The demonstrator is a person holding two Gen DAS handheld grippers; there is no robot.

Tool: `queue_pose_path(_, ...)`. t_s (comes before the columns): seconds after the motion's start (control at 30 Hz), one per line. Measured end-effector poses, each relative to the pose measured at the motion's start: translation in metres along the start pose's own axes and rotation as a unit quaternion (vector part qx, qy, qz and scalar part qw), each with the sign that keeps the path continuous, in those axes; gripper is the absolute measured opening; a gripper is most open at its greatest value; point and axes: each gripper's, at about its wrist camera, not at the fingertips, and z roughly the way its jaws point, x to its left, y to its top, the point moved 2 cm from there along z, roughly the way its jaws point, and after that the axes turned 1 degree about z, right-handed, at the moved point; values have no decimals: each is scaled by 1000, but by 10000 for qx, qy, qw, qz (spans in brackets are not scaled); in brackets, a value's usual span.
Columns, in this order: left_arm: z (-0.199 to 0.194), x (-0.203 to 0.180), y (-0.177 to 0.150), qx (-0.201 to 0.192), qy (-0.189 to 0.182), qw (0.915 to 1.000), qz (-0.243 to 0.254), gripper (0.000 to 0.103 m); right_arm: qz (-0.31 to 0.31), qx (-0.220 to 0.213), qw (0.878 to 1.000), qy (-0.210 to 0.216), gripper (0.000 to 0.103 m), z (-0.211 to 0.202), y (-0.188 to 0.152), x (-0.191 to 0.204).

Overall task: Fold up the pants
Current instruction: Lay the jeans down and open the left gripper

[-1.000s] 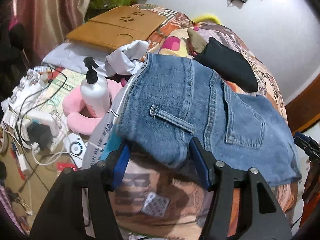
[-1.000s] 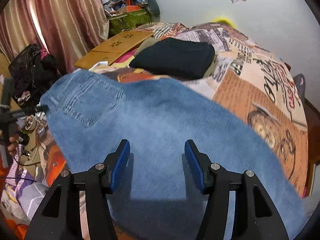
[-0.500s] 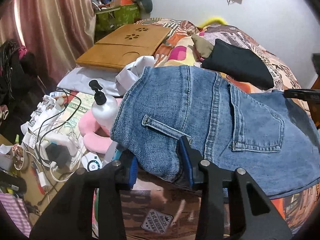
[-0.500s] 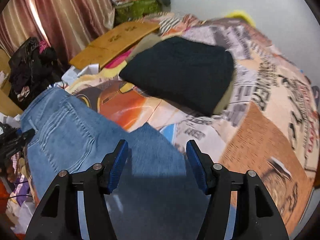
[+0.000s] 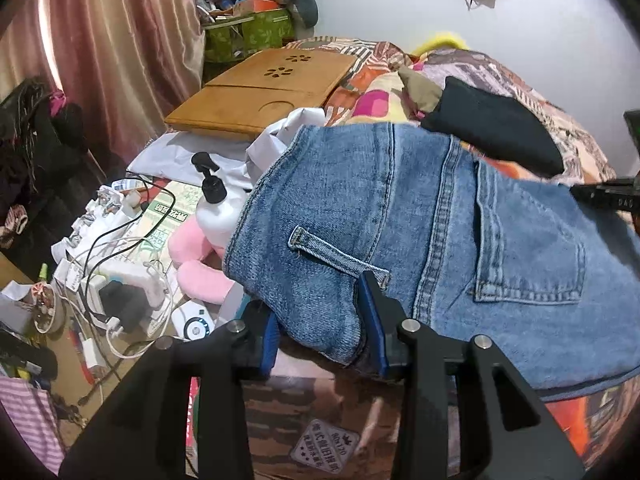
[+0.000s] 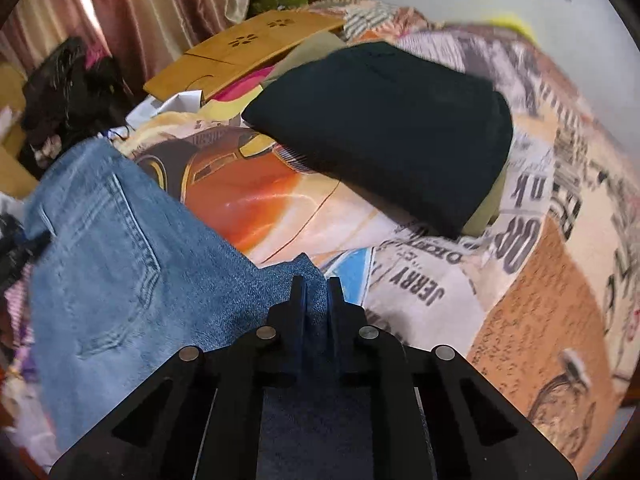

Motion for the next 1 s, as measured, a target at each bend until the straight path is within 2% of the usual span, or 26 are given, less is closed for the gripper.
queue_pose_path(0.13,0,4,-2,27,-97,9999,12,39,106,49,9999,-30,8,2,3,-4)
queue_pose_path(0.23,-3,7,0,89,-342,9993,73,39,128,111,9998,-84,9,0,6,-4)
queue_pose_path(0.33,-17,14,5,192,-685,9975,54,40,265,-8,9996,-123,10,-16,4,-4)
queue_pose_path(0.37,-22,14,6,175,-723,9972,79,40,330,-59,9994,-104,12,-26,0,-5)
queue_pose_path(0.47,-42,9,12,39,-723,9972,211,40,505,-297,9983,-23,31,-56,-16,-7)
queue_pose_path(0.5,-49,5,14,-34,-704,9971,276,40,587,-438,9973,-27,38,-70,-26,-8)
queue_pose_path(0.53,-55,3,15,-86,-687,9971,323,40,651,-537,9964,-53,41,-78,-33,-8)
queue_pose_path(0.63,-73,-6,24,-264,-682,9964,423,40,854,-713,9934,-273,43,-103,-60,-14)
queue_pose_path(0.7,-88,-17,32,-427,-850,9942,492,40,1067,-849,9898,-423,43,-123,-82,-20)
queue_pose_path(0.8,-112,-41,45,-704,-917,9908,705,40,1466,-1084,9808,-686,45,-156,-123,-32)
queue_pose_path(0.93,-136,-87,59,-947,-1255,9820,1045,43,1971,-1389,9615,-1315,55,-201,-187,-51)
queue_pose_path(1.0,-142,-113,63,-994,-1401,9775,1222,46,2252,-1426,9523,-1488,57,-217,-214,-61)
